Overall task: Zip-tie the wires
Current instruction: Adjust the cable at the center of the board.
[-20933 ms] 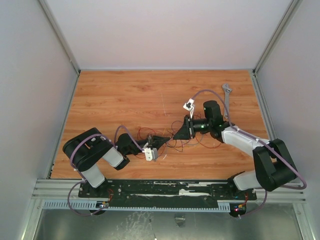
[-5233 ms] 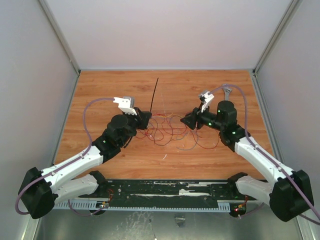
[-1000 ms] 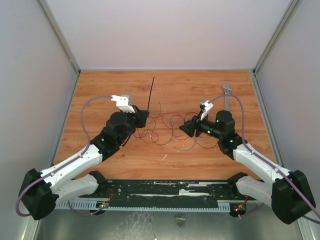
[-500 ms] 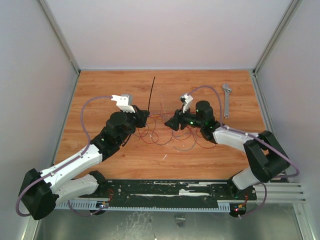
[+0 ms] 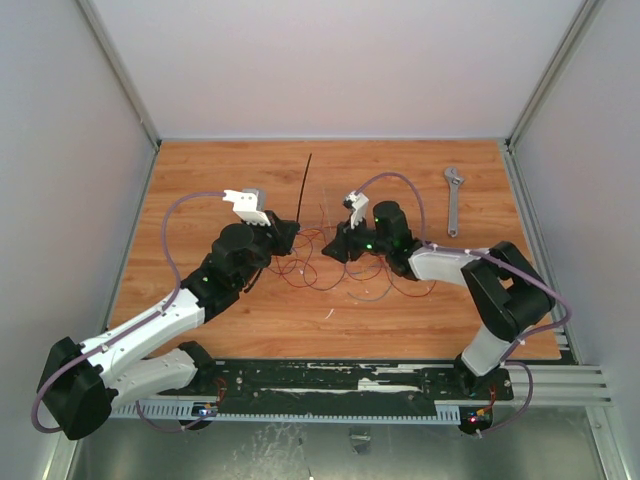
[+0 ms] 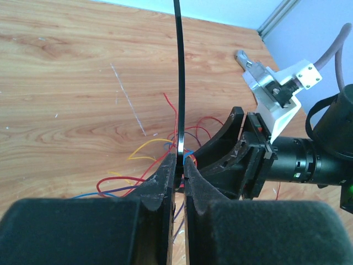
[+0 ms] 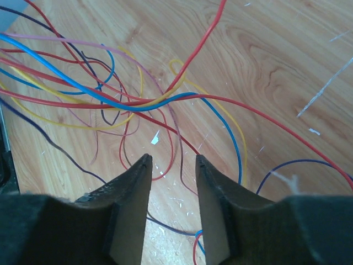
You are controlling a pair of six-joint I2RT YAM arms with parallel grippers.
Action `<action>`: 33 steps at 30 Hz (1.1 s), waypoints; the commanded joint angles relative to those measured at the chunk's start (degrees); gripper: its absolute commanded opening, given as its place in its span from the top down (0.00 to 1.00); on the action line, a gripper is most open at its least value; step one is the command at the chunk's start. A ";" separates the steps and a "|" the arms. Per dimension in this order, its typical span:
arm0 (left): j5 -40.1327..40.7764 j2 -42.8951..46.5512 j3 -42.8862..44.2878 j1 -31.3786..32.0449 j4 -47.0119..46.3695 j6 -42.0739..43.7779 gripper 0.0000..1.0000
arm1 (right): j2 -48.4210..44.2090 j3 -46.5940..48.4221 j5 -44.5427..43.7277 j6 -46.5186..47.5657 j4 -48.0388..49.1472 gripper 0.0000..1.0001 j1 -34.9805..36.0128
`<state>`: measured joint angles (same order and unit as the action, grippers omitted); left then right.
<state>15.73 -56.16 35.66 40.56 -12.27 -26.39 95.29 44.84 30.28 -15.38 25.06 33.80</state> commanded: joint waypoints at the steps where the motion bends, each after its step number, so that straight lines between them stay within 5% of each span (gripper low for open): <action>1: -0.52 0.00 1.85 -0.50 -1.60 -0.23 1.00 | 0.86 2.26 -0.98 1.36 0.89 0.67 0.78; 7: -0.30 0.00 1.62 -0.48 -1.47 -0.17 1.00 | -1.23 1.84 -2.35 3.13 -2.33 1.00 0.75; 17: 0.90 1.20 1.06 -0.61 -0.85 0.04 1.00 | -14.68 -5.62 -10.07 5.18 -13.73 1.00 -1.05; 33: 1.59 1.75 0.97 -1.13 0.05 0.29 1.00 | -31.88 -10.96 -19.85 2.74 -23.43 1.00 -13.97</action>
<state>16.21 -55.64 35.66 39.88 -11.62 -26.37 65.87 34.63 13.45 -12.01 3.95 21.85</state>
